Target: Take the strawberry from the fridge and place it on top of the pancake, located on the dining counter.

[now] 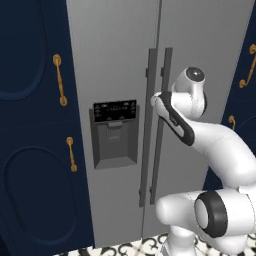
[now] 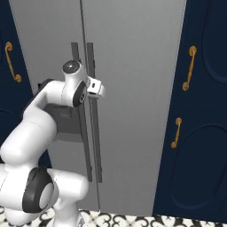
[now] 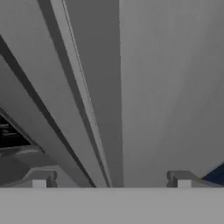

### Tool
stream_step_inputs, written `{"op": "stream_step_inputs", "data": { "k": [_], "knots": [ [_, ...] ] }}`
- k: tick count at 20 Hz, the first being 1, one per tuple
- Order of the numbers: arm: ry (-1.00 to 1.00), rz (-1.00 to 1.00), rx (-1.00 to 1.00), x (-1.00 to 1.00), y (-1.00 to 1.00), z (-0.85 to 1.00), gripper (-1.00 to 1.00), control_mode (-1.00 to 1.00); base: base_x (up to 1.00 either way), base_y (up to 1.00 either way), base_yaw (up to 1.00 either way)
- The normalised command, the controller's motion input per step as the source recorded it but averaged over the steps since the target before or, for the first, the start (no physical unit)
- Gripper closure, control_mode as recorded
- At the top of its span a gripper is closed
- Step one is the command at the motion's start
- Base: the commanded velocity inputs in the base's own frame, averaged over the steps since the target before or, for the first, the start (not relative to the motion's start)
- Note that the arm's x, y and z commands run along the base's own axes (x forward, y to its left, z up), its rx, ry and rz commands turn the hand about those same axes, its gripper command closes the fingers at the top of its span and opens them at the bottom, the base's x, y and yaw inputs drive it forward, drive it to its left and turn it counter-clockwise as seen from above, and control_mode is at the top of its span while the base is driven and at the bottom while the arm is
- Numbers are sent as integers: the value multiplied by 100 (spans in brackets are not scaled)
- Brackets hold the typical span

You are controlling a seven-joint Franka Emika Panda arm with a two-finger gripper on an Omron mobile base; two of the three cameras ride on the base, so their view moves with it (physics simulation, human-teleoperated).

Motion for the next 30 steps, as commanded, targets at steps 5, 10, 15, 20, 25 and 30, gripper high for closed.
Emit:
{"op": "stream_step_inputs", "data": {
  "k": [5,10,15,20,25,30],
  "knots": [
    [0,-1,11,53,-13,-7,-100,-100,0,0,0],
    [0,0,0,47,0,-2,-100,-100,0,0,0],
    [-5,0,-3,50,0,-5,-100,-100,0,0,0],
    [-14,0,-1,48,0,-5,-100,-100,0,0,0],
    [-11,-4,0,19,-36,-3,-100,-100,0,0,0],
    [-10,-4,0,16,-42,-5,-100,-100,0,0,0]
  ]
}}
